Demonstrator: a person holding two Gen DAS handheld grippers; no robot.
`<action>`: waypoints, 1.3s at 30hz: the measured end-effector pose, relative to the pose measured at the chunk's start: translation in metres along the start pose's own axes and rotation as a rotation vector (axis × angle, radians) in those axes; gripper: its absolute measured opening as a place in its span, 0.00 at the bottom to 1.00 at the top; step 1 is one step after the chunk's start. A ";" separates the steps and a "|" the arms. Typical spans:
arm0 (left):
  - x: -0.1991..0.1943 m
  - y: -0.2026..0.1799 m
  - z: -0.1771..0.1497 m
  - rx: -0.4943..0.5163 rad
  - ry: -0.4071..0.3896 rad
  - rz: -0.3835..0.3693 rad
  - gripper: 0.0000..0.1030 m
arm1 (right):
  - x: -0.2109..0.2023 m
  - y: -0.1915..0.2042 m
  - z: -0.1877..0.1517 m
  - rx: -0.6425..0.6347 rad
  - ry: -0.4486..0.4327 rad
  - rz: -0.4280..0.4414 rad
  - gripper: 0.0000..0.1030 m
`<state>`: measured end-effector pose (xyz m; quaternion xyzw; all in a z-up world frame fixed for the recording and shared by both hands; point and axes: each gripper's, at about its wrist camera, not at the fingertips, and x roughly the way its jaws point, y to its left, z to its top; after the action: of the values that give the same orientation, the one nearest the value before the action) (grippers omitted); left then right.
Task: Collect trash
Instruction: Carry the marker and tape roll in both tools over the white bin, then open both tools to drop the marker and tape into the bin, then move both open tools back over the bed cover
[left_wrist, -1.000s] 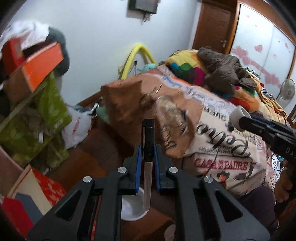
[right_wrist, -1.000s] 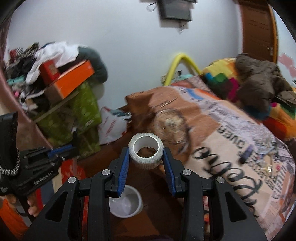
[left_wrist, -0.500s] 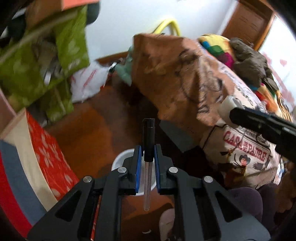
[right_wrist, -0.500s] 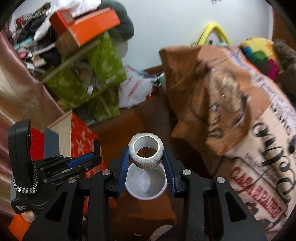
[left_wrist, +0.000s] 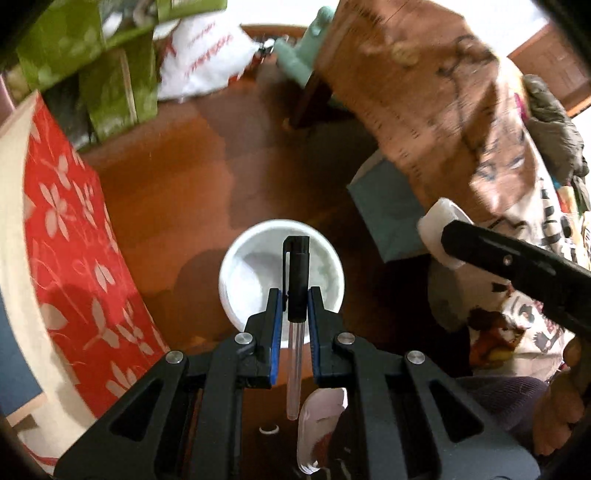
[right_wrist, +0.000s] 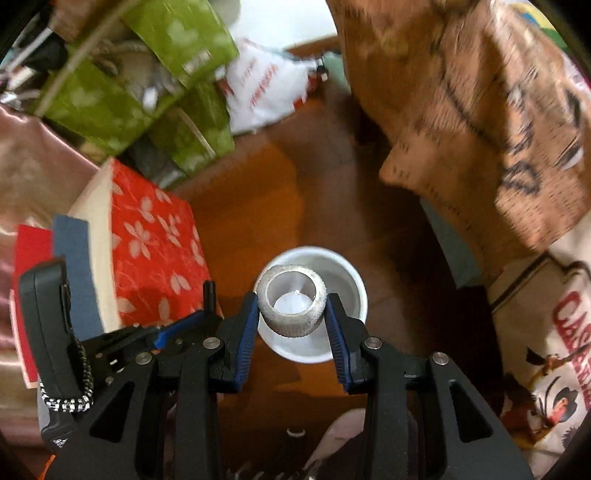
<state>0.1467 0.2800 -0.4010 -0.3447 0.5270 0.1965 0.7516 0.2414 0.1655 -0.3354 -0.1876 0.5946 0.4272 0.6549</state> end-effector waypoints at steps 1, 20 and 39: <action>0.006 0.002 0.000 -0.003 0.010 0.004 0.12 | 0.005 -0.002 0.000 0.003 0.021 0.001 0.32; 0.058 0.012 0.009 -0.042 0.121 0.030 0.12 | 0.025 -0.004 0.006 0.002 0.090 0.002 0.50; -0.056 -0.037 0.014 0.123 -0.094 0.098 0.19 | -0.058 -0.015 -0.013 0.004 -0.119 -0.063 0.50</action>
<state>0.1592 0.2685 -0.3347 -0.2623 0.5184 0.2160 0.7847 0.2499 0.1279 -0.2879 -0.1792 0.5490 0.4157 0.7026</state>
